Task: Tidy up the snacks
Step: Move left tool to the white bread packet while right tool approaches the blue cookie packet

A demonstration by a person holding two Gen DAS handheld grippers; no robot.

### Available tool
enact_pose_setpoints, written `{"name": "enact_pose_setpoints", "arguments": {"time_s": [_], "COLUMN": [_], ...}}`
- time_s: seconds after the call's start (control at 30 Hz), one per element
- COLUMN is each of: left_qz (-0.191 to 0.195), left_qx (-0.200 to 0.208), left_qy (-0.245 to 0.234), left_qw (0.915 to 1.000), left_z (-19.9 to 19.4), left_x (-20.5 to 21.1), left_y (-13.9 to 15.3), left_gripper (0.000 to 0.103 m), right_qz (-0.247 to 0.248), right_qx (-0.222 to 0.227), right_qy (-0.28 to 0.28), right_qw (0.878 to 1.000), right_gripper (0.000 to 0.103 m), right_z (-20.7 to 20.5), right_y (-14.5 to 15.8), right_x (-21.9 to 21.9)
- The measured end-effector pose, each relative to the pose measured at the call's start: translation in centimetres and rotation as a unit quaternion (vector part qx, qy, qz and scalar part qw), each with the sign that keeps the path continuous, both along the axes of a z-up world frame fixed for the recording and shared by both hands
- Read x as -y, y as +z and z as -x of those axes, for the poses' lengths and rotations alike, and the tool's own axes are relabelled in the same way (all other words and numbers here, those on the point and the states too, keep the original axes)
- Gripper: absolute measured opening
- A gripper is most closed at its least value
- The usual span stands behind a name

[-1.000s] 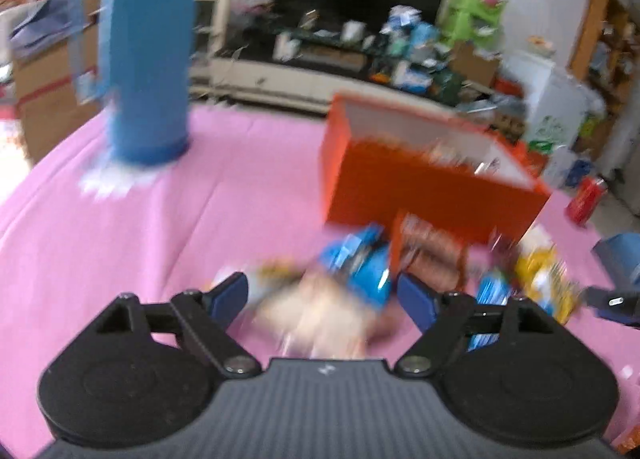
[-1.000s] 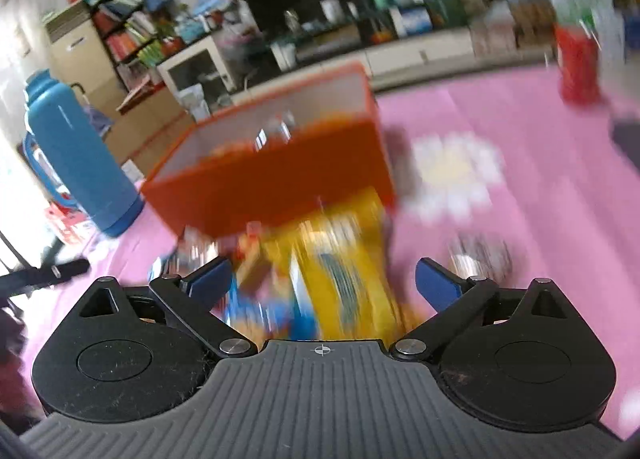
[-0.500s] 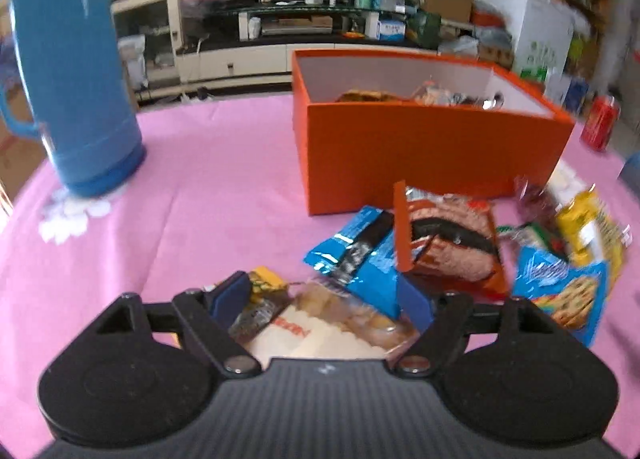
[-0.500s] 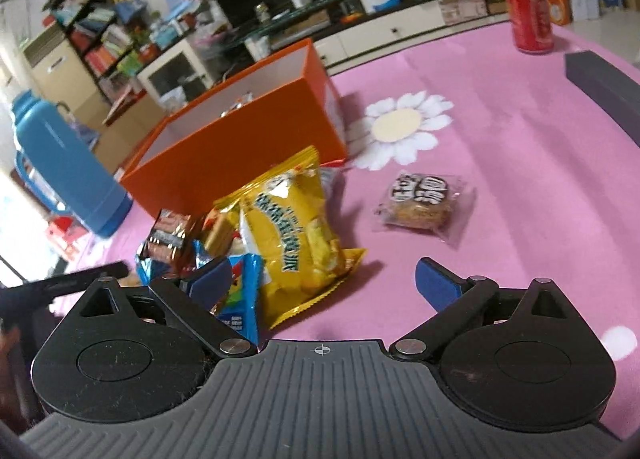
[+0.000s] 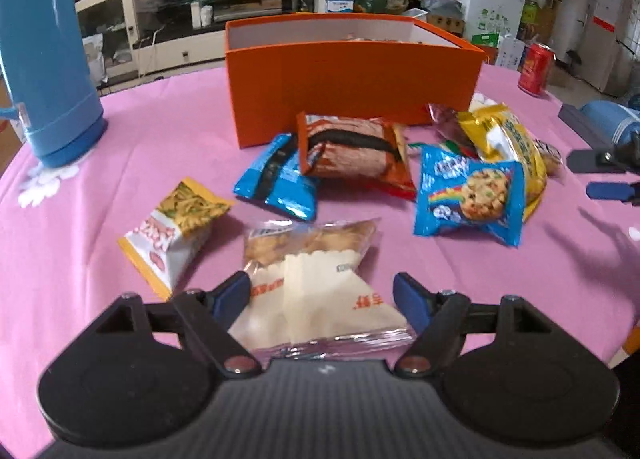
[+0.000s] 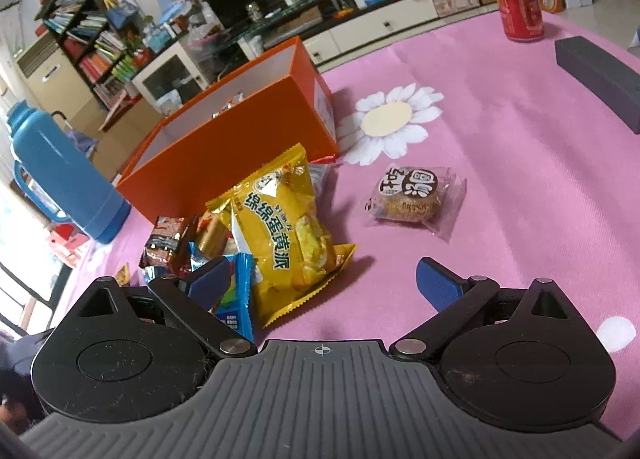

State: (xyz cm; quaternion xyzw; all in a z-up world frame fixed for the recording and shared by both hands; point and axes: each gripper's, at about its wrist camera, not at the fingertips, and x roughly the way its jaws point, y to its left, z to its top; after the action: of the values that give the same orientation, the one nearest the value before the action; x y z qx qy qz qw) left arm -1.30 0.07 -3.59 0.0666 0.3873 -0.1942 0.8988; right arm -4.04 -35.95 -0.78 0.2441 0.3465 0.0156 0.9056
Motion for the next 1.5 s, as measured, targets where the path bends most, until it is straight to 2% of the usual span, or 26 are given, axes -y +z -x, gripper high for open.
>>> {"name": "enact_pose_setpoints", "arguments": {"time_s": [0.1,0.13,0.23,0.37,0.43,0.53,0.6,0.67,0.73,0.8,0.83,1.0,1.07,1.13,1.17,1.23,1.37,1.43,1.5], "left_qz": [0.003,0.008,0.029,0.074,0.092,0.122,0.133,0.142,0.150,0.163,0.166,0.157,0.139,0.131,0.129,0.123,0.114,0.113,0.107], "left_qx": [-0.003,0.001,0.027,0.036,0.033,0.009,-0.019,-0.019,-0.012,-0.012,-0.014,-0.015,-0.006,-0.004,-0.004,0.000,0.014,0.013,0.002], "left_qy": [0.010,0.018,0.036,0.043,0.047,0.053,0.056,0.058,0.066,0.067,0.068,0.068,0.071,0.066,0.067,0.072,0.082,0.080,0.072], "left_qw": [0.9999,0.9998,0.9986,0.9957,0.9940,0.9911,0.9894,0.9880,0.9864,0.9842,0.9837,0.9852,0.9878,0.9892,0.9893,0.9898,0.9900,0.9903,0.9917], "left_z": [-0.1,-0.3,-1.0,-3.2,-3.9,-4.4,-4.9,-4.9,-4.7,-4.8,-4.9,-4.9,-4.7,-4.5,-4.4,-4.1,-3.3,-2.9,-2.7], "left_x": [-0.2,-0.4,-1.0,-1.0,-1.1,-1.7,-2.0,-2.5,-3.2,-3.7,-3.7,-3.6,-3.5,-3.5,-3.6,-4.0,-5.4,-5.9,-6.0], "left_y": [0.4,0.8,2.3,3.3,2.8,1.3,0.6,0.6,0.8,1.0,1.0,1.0,1.1,1.1,1.2,1.4,2.0,2.1,2.0], "left_gripper": [0.077,0.080,0.082,0.085,0.085,0.087,0.087,0.088,0.093,0.093,0.093,0.093,0.093,0.093,0.093,0.093,0.093,0.093,0.093], "right_qz": [0.009,0.016,0.041,0.093,0.137,0.169,0.169,0.174,0.152,0.100,0.088,0.120,0.184,0.257,0.272,0.300,0.314,0.299,0.288], "right_qx": [0.000,0.001,0.010,0.009,-0.005,-0.020,-0.030,-0.029,0.003,0.050,0.060,0.049,0.059,0.069,0.068,0.035,-0.015,-0.014,0.008], "right_qy": [0.011,0.017,0.026,-0.015,-0.041,-0.055,-0.054,-0.050,-0.052,-0.036,-0.024,0.048,0.063,0.046,0.043,0.044,0.091,0.112,0.101], "right_qw": [1.000,1.000,0.999,0.996,0.990,0.984,0.984,0.983,0.987,0.993,0.994,0.990,0.979,0.963,0.959,0.952,0.945,0.948,0.952], "right_gripper": [0.090,0.090,0.090,0.087,0.083,0.083,0.080,0.078,0.079,0.085,0.087,0.086,0.086,0.086,0.086,0.085,0.084,0.085,0.085], "right_z": [-0.1,-0.1,-0.2,-1.6,-2.9,-4.5,-5.6,-6.4,-6.0,-5.2,-4.9,-4.4,-4.5,-4.9,-5.3,-6.4,-5.0,-3.1,-1.4], "right_y": [0.0,0.1,0.4,0.4,0.3,0.0,-0.4,-0.3,0.6,1.7,1.9,1.1,1.3,1.5,1.4,0.8,-0.7,-0.8,-0.1], "right_x": [-0.5,-0.8,-1.4,-0.4,0.1,0.9,1.3,1.1,0.8,0.4,-0.2,-5.5,-7.7,-9.0,-9.2,-9.8,-11.1,-12.0,-12.1]}}
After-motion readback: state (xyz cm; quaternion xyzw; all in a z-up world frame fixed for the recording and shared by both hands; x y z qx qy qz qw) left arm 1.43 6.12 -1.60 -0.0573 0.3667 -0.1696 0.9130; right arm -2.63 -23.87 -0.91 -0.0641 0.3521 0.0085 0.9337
